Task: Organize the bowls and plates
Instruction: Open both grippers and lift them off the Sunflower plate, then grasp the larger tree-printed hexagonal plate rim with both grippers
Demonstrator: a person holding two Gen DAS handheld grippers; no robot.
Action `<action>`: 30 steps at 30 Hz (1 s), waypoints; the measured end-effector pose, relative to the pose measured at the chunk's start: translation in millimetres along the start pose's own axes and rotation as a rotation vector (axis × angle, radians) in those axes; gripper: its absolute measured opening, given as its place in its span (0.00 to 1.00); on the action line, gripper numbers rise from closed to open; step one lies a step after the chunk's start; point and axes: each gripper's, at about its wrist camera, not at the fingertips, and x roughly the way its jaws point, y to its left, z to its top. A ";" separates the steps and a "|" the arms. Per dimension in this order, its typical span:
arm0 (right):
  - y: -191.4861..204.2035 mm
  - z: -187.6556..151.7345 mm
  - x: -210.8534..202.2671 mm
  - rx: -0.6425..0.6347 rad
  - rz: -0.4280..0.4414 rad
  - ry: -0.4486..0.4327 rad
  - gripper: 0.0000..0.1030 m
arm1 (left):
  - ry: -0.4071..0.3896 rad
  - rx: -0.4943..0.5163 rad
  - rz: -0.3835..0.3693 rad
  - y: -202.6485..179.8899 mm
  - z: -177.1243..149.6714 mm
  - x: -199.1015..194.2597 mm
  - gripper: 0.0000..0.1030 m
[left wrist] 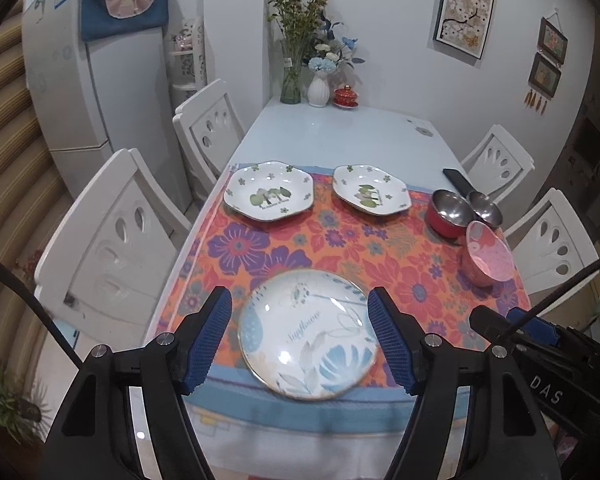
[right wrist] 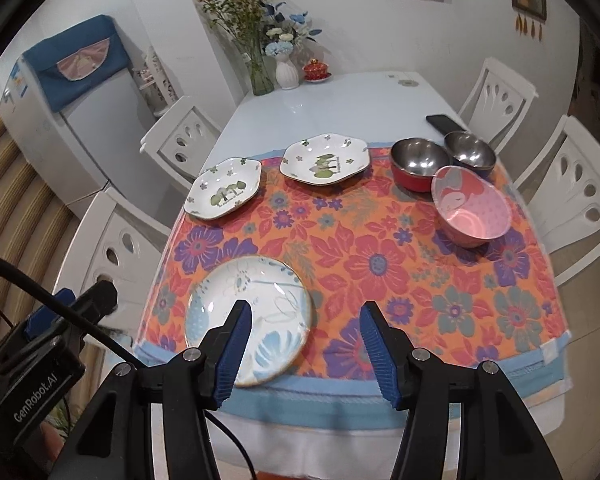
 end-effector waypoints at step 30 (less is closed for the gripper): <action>91.3 141.1 239.5 0.053 -0.037 0.111 0.53 | 0.159 -0.023 -0.116 142.2 134.3 255.4 0.66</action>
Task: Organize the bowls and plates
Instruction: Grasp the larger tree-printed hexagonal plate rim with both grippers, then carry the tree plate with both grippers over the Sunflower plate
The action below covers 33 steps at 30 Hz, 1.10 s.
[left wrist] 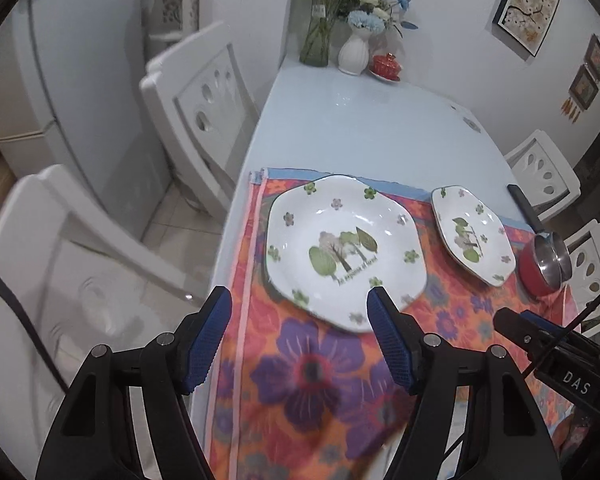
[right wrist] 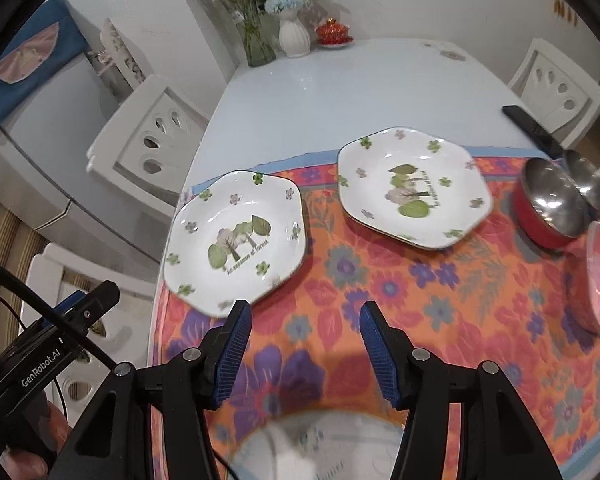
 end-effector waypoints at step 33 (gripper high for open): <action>10.4 57.0 158.6 -0.161 0.088 0.144 0.30 | 0.112 -0.019 -0.128 21.5 41.3 156.1 0.38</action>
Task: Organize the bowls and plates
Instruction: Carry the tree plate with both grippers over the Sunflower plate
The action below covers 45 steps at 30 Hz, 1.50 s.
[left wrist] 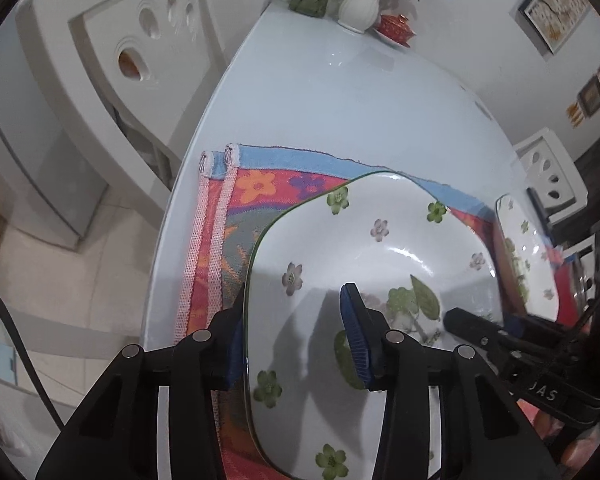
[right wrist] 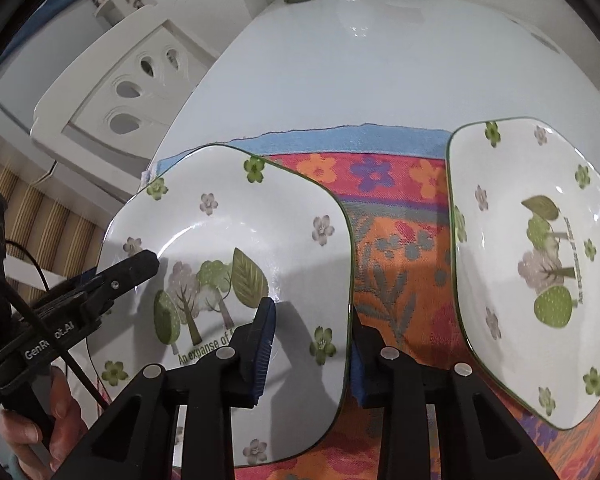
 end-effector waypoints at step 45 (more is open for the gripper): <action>-14.8 -194.3 -173.6 0.082 -0.008 0.014 0.31 | -0.022 -0.002 0.013 -100.6 -178.9 -160.6 0.38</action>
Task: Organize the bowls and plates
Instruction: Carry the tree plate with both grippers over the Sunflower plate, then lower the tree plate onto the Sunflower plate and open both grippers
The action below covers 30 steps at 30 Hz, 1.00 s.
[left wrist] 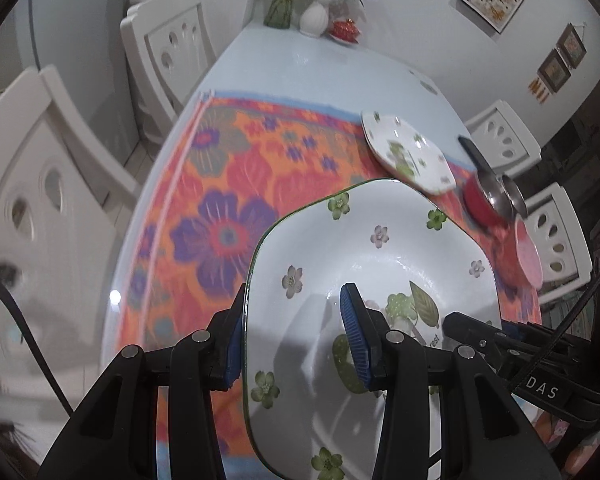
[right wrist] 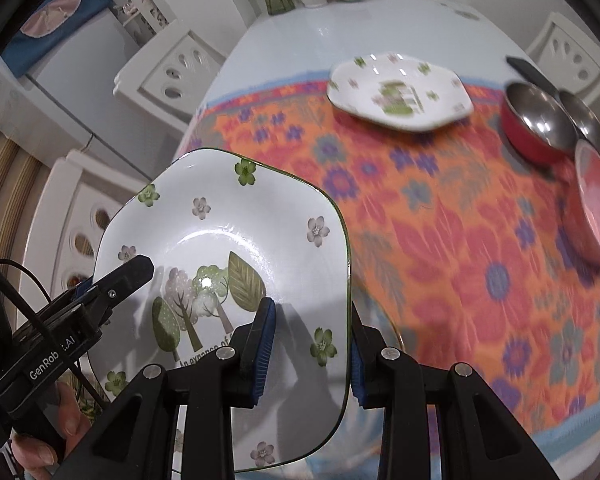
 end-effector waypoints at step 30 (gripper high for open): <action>-24.4 -77.1 23.9 -0.036 -0.132 0.102 0.32 | 0.158 -0.050 -0.007 -11.3 -89.6 39.6 0.37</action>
